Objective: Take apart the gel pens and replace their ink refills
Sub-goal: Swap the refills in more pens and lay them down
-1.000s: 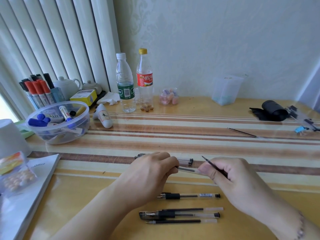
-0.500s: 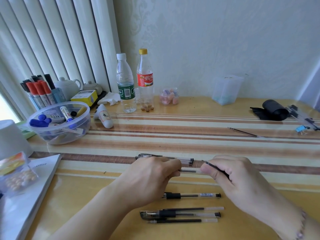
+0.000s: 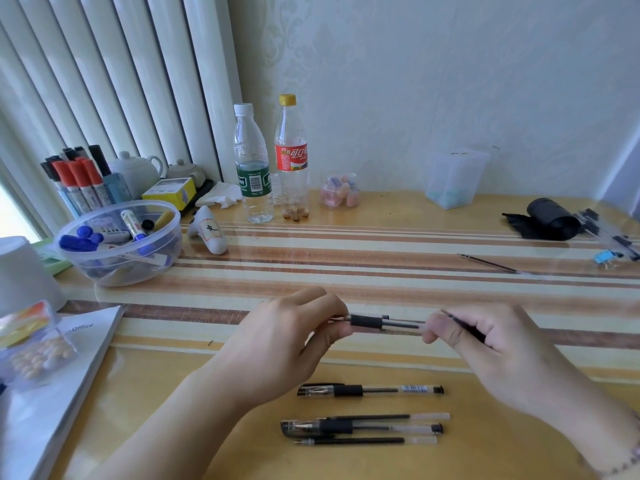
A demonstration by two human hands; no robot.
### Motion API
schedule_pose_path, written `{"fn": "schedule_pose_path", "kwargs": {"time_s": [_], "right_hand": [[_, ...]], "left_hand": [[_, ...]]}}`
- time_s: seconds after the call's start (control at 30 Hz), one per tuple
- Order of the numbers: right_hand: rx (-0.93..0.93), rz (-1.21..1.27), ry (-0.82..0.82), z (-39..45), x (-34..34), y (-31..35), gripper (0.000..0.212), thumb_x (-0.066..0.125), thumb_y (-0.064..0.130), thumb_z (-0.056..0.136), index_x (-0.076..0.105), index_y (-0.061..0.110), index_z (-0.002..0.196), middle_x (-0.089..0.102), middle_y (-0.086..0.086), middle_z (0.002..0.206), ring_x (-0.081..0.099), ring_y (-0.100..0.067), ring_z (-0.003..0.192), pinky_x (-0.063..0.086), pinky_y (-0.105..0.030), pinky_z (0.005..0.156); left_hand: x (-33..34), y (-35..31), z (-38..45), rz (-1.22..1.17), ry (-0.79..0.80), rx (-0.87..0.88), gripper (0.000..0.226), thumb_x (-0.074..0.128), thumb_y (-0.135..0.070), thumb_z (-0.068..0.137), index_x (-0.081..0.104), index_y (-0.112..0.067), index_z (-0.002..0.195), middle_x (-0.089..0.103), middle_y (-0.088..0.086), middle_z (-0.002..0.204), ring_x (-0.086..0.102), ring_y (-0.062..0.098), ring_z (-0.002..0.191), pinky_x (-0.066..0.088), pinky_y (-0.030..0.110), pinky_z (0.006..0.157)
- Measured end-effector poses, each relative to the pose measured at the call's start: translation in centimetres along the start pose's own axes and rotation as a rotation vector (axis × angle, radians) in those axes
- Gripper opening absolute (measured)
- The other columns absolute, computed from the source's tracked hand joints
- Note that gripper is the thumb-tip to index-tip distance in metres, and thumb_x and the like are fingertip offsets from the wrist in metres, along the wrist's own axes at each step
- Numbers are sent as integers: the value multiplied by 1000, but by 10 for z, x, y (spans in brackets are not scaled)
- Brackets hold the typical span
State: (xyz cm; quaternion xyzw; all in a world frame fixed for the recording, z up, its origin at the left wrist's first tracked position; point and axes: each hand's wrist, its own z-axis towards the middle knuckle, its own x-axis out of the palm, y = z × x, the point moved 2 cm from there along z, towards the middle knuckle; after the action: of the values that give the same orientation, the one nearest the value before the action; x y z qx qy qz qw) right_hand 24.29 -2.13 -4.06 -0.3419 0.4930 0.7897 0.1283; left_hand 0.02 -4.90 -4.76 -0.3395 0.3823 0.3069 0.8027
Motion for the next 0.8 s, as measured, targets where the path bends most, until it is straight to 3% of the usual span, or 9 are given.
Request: {"fn": "schedule_pose_path", "kwargs": {"time_s": [0.1, 0.23, 0.37, 0.47, 0.53, 0.6, 0.67, 0.73, 0.8], "right_hand": [[-7, -26, 11, 0, 0, -4, 42, 45, 58, 84, 72, 28, 71, 34, 4, 43, 31, -6, 38, 24, -15, 41], [-126, -96, -71, 0, 2, -2, 38, 50, 55, 85, 76, 29, 79, 65, 5, 60, 60, -11, 55, 47, -24, 50], [-188, -29, -180, 0, 3, 5, 30, 59, 47, 83, 77, 24, 78, 68, 2, 62, 61, -12, 57, 47, -32, 51], [-73, 139, -143, -1, 6, 2, 49, 53, 60, 85, 67, 22, 58, 47, 4, 44, 46, -18, 42, 49, -44, 52], [18, 111, -120, -1, 9, -4, 53, 48, 63, 85, 59, 28, 47, 28, 2, 42, 42, -34, 40, 56, -53, 61], [31, 58, -116, 0, 10, -5, 52, 48, 65, 85, 61, 29, 50, 30, 0, 41, 46, -31, 40, 57, -40, 55], [-3, 32, -138, 1, 8, -1, 44, 58, 59, 81, 66, 22, 60, 44, -1, 44, 40, -9, 39, 35, -14, 44], [-2, 95, -153, 1, 5, 3, 21, 68, 46, 73, 69, 25, 70, 56, 10, 50, 41, -5, 41, 30, -10, 42], [26, 216, -117, 2, 4, 1, 25, 65, 50, 76, 70, 26, 74, 63, 8, 54, 45, -5, 40, 36, -11, 44]], "left_hand": [[0, -1, 0, -36, -3, 4, 22, 42, -36, 99, 57, -23, 89, 51, -12, 78, 48, 9, 65, 46, 35, 53], [3, -2, -1, -142, -11, -38, 24, 47, -25, 98, 52, -18, 76, 45, -13, 69, 42, 7, 62, 38, 26, 54], [2, 0, 0, -191, -56, -82, 28, 48, -20, 97, 52, -12, 71, 42, -11, 63, 40, 8, 58, 32, 20, 52], [1, 1, 2, -205, -104, -78, 29, 48, -23, 98, 56, -12, 72, 46, -8, 62, 44, 12, 59, 36, 23, 52], [1, 1, 2, -202, -115, -66, 30, 47, -24, 97, 57, -12, 72, 48, -6, 63, 46, 13, 59, 38, 27, 51], [2, 1, 2, -204, -104, -67, 30, 49, -22, 97, 55, -11, 69, 47, -6, 62, 45, 13, 59, 38, 26, 51], [3, 2, 1, -212, -93, -84, 31, 51, -21, 96, 52, -11, 66, 44, -8, 60, 42, 11, 57, 34, 21, 51], [3, 3, 1, -218, -99, -97, 32, 50, -23, 96, 52, -11, 66, 44, -8, 59, 42, 12, 56, 33, 21, 51], [2, 4, 1, -217, -117, -104, 31, 49, -24, 96, 56, -11, 69, 48, -4, 59, 45, 15, 57, 37, 27, 51]]}}
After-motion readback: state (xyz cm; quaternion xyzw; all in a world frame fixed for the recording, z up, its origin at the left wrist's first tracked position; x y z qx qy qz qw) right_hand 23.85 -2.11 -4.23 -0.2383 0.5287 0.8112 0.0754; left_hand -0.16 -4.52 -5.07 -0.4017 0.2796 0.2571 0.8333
